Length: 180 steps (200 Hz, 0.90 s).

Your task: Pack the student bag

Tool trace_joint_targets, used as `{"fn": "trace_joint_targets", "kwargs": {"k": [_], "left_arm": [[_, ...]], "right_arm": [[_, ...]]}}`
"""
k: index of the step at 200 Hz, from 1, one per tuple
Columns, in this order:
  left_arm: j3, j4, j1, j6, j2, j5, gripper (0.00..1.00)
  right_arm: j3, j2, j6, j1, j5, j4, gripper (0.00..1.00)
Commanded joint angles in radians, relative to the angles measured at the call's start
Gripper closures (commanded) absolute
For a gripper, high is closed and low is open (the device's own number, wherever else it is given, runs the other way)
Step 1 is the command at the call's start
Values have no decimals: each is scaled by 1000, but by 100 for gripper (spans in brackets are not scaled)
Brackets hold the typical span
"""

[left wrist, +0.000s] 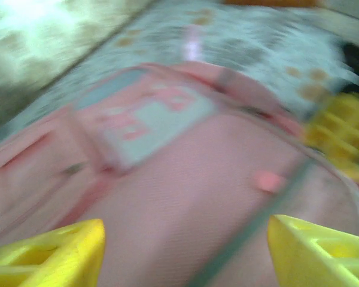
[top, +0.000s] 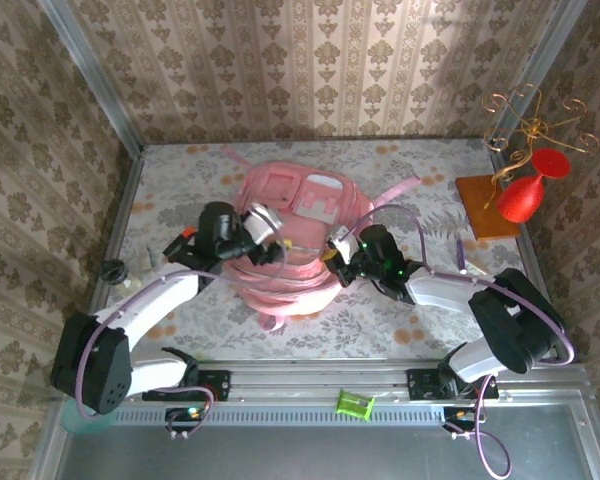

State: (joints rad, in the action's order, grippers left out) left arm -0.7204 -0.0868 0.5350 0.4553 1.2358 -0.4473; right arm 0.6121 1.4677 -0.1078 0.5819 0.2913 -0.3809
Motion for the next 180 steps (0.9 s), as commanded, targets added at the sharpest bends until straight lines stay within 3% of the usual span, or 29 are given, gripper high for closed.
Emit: {"fn": "trace_joint_targets", "kwargs": {"k": [1,44,109,180], "left_arm": [[-9,144,65,422,39,-87,26],[-111,268,99,477,155,-117,37],[-188,246,131,363,277,82,100],[-171,94,152,63,285,288,100]], "right_arm": [[28,-39,16,-12,-4,80,100],[43,-41,11,-24,9,95,100],[66,-69,-35,-24,63,228,100],[29,-167,-1,25,45,288,100]]}}
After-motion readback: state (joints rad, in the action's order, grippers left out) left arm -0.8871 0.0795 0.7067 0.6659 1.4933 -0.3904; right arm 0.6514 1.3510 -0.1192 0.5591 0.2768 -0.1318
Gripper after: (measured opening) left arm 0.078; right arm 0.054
